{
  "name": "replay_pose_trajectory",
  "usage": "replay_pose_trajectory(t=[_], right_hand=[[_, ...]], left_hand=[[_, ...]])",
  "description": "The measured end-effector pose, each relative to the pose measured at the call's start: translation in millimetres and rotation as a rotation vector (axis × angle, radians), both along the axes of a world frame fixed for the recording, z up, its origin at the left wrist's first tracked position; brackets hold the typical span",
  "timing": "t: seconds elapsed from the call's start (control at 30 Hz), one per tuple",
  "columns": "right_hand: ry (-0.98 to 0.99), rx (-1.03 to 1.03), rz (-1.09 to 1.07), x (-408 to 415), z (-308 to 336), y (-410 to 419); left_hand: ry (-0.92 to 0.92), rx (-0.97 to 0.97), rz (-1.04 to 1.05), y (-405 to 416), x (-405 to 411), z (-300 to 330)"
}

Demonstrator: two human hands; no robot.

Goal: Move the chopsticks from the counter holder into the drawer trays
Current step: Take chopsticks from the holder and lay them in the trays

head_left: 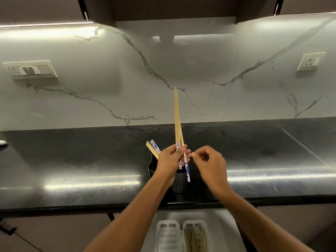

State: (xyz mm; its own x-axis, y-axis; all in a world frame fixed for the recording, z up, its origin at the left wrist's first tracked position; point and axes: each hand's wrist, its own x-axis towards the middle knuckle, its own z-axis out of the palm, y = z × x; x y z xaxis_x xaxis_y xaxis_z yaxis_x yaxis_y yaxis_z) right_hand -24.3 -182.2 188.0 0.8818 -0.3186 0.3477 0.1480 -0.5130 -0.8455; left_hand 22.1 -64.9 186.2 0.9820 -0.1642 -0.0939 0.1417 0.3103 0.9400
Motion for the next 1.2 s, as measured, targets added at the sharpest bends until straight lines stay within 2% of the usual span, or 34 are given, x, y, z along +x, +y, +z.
replay_pose_trajectory(t=[0.1, 0.2, 0.37, 0.73, 1.03, 1.2], right_hand=[[0.016, -0.007, 0.064, 16, 23, -19], [0.164, 0.026, 0.21, 29, 42, -31], [0.248, 0.108, 0.188, 41, 32, -49], [0.129, 0.099, 0.088, 54, -18, -62], [0.067, -0.022, 0.061, 51, -69, -71], [0.154, -0.091, 0.055, 49, -95, -72]], left_hand=[[-0.068, 0.1, -0.084, -10, -4, -11], [-0.109, 0.148, -0.152, -22, -8, -18], [-0.179, 0.246, -0.214, -44, -7, -33], [-0.173, 0.421, -0.152, -80, 10, -77], [-0.19, 0.544, -0.067, -93, 12, -118], [-0.092, 0.633, -0.072, -97, 7, -139]])
